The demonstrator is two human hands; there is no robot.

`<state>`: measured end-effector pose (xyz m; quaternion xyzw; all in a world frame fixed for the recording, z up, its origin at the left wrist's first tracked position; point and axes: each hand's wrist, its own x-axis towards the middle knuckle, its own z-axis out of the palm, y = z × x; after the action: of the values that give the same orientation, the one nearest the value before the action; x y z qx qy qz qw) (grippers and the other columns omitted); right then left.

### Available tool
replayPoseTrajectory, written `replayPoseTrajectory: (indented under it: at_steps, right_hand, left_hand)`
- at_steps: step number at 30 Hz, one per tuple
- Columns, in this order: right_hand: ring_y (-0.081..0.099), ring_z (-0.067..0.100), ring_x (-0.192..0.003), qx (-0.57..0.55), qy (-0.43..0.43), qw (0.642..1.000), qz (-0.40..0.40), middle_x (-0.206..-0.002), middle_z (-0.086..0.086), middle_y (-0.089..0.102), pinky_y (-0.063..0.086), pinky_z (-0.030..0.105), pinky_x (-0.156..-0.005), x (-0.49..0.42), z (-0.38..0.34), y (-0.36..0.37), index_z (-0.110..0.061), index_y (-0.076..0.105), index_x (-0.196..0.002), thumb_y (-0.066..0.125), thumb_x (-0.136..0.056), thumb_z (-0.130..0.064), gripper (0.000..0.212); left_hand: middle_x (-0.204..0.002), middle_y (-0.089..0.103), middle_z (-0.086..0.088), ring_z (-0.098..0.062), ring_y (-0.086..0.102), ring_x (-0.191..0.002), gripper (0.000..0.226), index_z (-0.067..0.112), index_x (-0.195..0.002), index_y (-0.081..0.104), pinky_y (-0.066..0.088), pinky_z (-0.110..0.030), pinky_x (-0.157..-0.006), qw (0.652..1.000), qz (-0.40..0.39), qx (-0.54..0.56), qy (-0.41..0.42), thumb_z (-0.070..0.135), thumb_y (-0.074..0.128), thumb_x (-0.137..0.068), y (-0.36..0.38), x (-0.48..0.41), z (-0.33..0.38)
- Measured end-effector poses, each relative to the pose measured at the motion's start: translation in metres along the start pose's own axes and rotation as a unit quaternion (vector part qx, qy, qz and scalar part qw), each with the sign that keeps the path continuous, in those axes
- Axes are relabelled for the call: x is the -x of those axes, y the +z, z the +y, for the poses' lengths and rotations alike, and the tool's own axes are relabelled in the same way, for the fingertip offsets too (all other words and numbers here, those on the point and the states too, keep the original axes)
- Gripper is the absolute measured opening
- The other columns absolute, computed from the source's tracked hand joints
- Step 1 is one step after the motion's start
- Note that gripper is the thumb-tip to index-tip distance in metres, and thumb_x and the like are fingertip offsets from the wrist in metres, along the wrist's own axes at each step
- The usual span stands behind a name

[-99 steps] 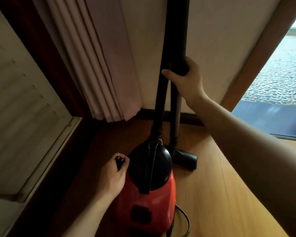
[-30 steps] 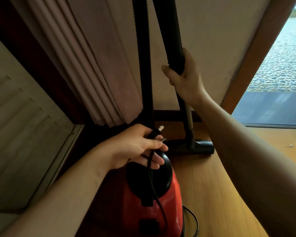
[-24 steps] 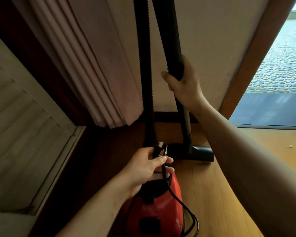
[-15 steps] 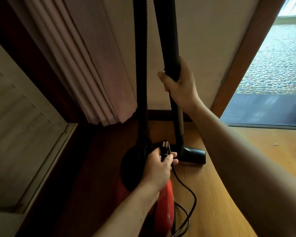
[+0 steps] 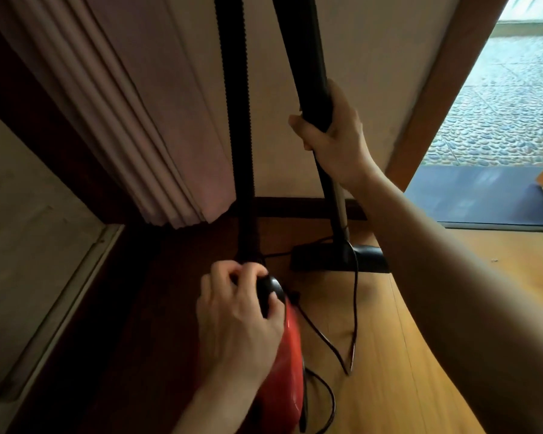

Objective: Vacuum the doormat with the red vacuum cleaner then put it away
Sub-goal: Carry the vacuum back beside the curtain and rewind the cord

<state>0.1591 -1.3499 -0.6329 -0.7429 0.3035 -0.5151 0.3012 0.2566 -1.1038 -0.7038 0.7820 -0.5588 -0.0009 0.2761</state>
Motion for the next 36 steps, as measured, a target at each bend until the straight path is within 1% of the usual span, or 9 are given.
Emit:
replayPoseTrajectory:
  at_steps: [3, 5, 9, 11, 17, 23, 26, 31, 36]
  right_hand:
    - [0.055, 0.042, -0.076, 0.033, -0.011, 0.999, -0.010, -0.086, 0.022, 0.054, 0.049, 0.058, -0.065, -0.003, 0.002, -0.007, 0.002, 0.049, -0.108, 0.067, -0.090, -0.032, 0.042]
    - [0.055, 0.040, -0.075, 0.054, -0.019, 0.998, -0.008, -0.083, 0.020, 0.054, 0.049, 0.057, -0.065, -0.004, 0.004, -0.013, 0.003, 0.049, -0.106, 0.067, -0.090, -0.030, 0.041]
    - [0.054, 0.039, -0.073, 0.062, -0.037, 0.997, -0.002, -0.078, 0.011, 0.050, 0.049, 0.053, -0.065, -0.013, 0.002, -0.018, 0.004, 0.050, -0.104, 0.069, -0.089, -0.025, 0.038]
    - [0.054, 0.039, -0.073, 0.056, -0.049, 0.997, -0.011, -0.079, 0.016, 0.051, 0.049, 0.053, -0.065, -0.017, 0.000, -0.018, 0.005, 0.050, -0.104, 0.070, -0.089, -0.023, 0.038]
    - [0.049, 0.042, -0.075, 0.021, -0.059, 0.998, -0.009, -0.081, 0.025, 0.047, 0.045, 0.049, -0.065, -0.024, -0.005, -0.011, 0.008, 0.049, -0.103, 0.069, -0.089, -0.020, 0.037]
    - [0.052, 0.021, -0.065, -0.071, -0.033, 0.997, 0.002, -0.076, 0.019, 0.049, 0.049, 0.040, -0.059, -0.022, -0.006, 0.017, -0.007, 0.053, -0.101, 0.067, -0.091, -0.006, 0.017]
    - [0.055, 0.004, -0.064, -0.097, -0.017, 0.995, 0.004, -0.075, -0.006, 0.057, 0.048, 0.023, -0.060, -0.025, -0.002, 0.032, -0.023, 0.053, -0.098, 0.065, -0.093, 0.003, 0.029]
    - [0.059, -0.004, -0.070, -0.107, -0.009, 0.994, -0.023, -0.077, -0.023, 0.064, 0.050, 0.018, -0.063, -0.036, -0.005, 0.057, -0.025, 0.055, -0.101, 0.066, -0.090, 0.008, 0.037]
    - [0.058, -0.004, -0.071, -0.101, -0.019, 0.993, -0.064, -0.077, -0.017, 0.062, 0.050, 0.018, -0.068, -0.042, 0.000, 0.084, -0.026, 0.055, -0.102, 0.065, -0.087, 0.013, 0.043]
  left_hand:
    - [-0.123, 0.048, -0.010, -0.030, 0.055, -0.107, 0.064, 0.022, -0.132, 0.047, 0.044, -0.032, -0.079, 0.978, -0.118, -0.008, -0.170, 0.046, 0.074, -0.079, 0.004, -0.014, -0.010]
    - [-0.128, 0.051, -0.008, -0.029, 0.059, -0.111, 0.067, 0.022, -0.138, 0.040, 0.042, -0.026, -0.078, 0.958, -0.170, 0.031, -0.227, 0.046, 0.071, -0.084, 0.008, -0.018, -0.013]
    - [-0.106, 0.066, -0.012, -0.019, 0.068, -0.052, 0.051, 0.024, -0.142, 0.038, 0.051, -0.022, -0.042, 0.925, -0.177, 0.183, -0.282, 0.031, 0.059, -0.097, 0.009, -0.017, -0.013]
    - [-0.113, 0.064, -0.014, -0.021, 0.065, -0.052, 0.051, 0.028, -0.146, 0.036, 0.048, -0.022, -0.036, 0.924, -0.175, 0.203, -0.274, 0.029, 0.056, -0.099, 0.007, -0.012, -0.014]
    - [-0.123, 0.064, -0.003, -0.027, 0.071, -0.096, 0.054, 0.032, -0.148, 0.034, 0.062, -0.039, -0.075, 0.952, -0.192, 0.126, -0.201, 0.025, 0.055, -0.099, -0.001, 0.002, -0.020]
    - [-0.127, 0.062, -0.002, -0.028, 0.071, -0.094, 0.057, 0.037, -0.149, 0.031, 0.062, -0.043, -0.074, 0.952, -0.185, 0.121, -0.210, 0.031, 0.056, -0.098, -0.012, 0.003, -0.028]
    - [-0.125, 0.062, 0.000, -0.027, 0.071, -0.093, 0.057, 0.040, -0.148, 0.030, 0.061, -0.045, -0.076, 0.953, -0.187, 0.121, -0.206, 0.034, 0.057, -0.097, -0.013, 0.002, -0.031]
    - [-0.123, 0.063, 0.003, -0.024, 0.072, -0.092, 0.059, 0.039, -0.149, 0.027, 0.062, -0.040, -0.076, 0.947, -0.191, 0.140, -0.216, 0.038, 0.056, -0.097, -0.005, 0.004, -0.038]
    - [-0.137, 0.055, 0.012, -0.008, 0.056, -0.123, 0.058, 0.035, -0.149, 0.032, 0.046, -0.019, -0.098, 0.948, -0.172, 0.178, -0.202, 0.036, 0.058, -0.097, 0.001, 0.002, -0.046]
